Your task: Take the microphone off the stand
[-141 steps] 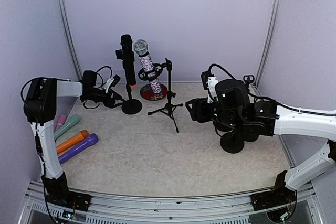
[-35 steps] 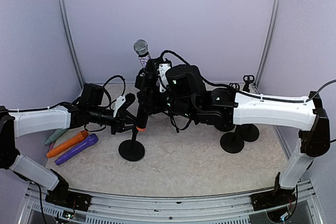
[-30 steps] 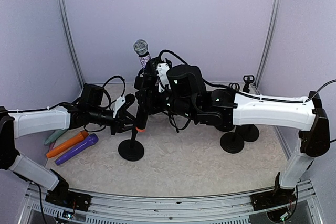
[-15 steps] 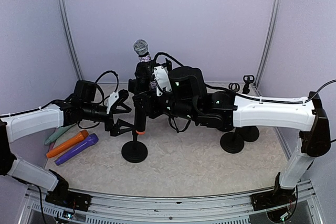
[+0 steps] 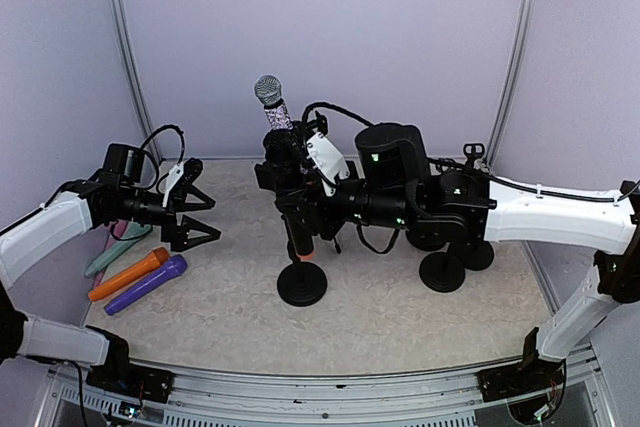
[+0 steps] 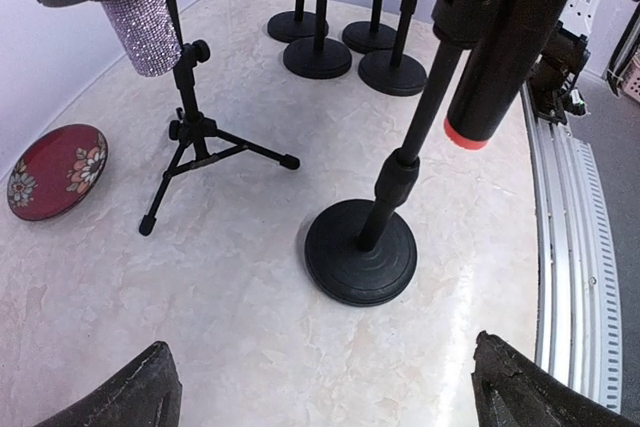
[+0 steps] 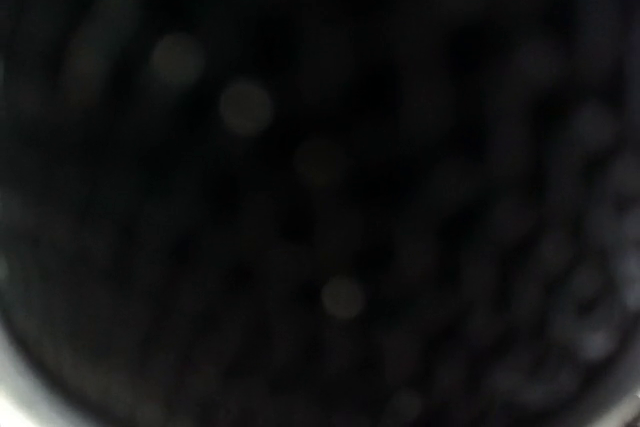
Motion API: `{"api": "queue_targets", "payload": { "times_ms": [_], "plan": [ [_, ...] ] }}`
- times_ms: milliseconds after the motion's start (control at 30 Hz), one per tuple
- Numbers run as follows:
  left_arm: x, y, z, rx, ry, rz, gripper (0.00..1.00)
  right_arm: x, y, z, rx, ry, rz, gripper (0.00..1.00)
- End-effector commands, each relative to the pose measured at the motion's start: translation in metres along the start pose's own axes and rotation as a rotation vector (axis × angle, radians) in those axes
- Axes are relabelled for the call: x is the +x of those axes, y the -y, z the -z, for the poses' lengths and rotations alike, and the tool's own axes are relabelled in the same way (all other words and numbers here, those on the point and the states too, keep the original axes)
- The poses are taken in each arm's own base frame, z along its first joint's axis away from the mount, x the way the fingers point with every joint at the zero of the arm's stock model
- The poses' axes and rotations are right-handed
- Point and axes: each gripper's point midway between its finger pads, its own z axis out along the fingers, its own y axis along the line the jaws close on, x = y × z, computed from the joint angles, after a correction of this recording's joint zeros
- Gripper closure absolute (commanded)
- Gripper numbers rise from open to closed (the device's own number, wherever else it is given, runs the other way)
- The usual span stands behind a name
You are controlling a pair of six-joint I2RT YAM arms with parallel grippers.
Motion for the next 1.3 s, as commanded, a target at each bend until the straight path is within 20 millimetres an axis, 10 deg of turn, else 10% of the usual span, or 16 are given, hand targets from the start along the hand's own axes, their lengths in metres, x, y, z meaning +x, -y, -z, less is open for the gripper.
{"api": "queue_targets", "payload": {
  "times_ms": [0, 167, 500, 867, 1267],
  "plan": [
    [-0.016, 0.014, 0.010, 0.043, 0.023, -0.022, 0.01, -0.030, 0.000, 0.024, -0.056, 0.114, 0.022, 0.69],
    [-0.025, 0.015, 0.005, 0.059, 0.010, -0.025, 0.01, -0.017, 0.016, 0.034, -0.041, 0.091, -0.045, 0.01],
    [-0.066, 0.027, -0.023, 0.147, 0.022, -0.087, 0.01, -0.054, 0.031, 0.085, 0.007, 0.226, -0.083, 0.02],
    [-0.128, 0.034, -0.050, 0.271, 0.101, -0.135, 0.05, -0.059, 0.019, 0.048, 0.014, 0.174, -0.061, 0.09],
    [-0.140, 0.061, -0.045, 0.366, 0.132, -0.170, 0.26, -0.076, 0.023, 0.046, 0.031, 0.217, 0.030, 0.38]
  ]
}}
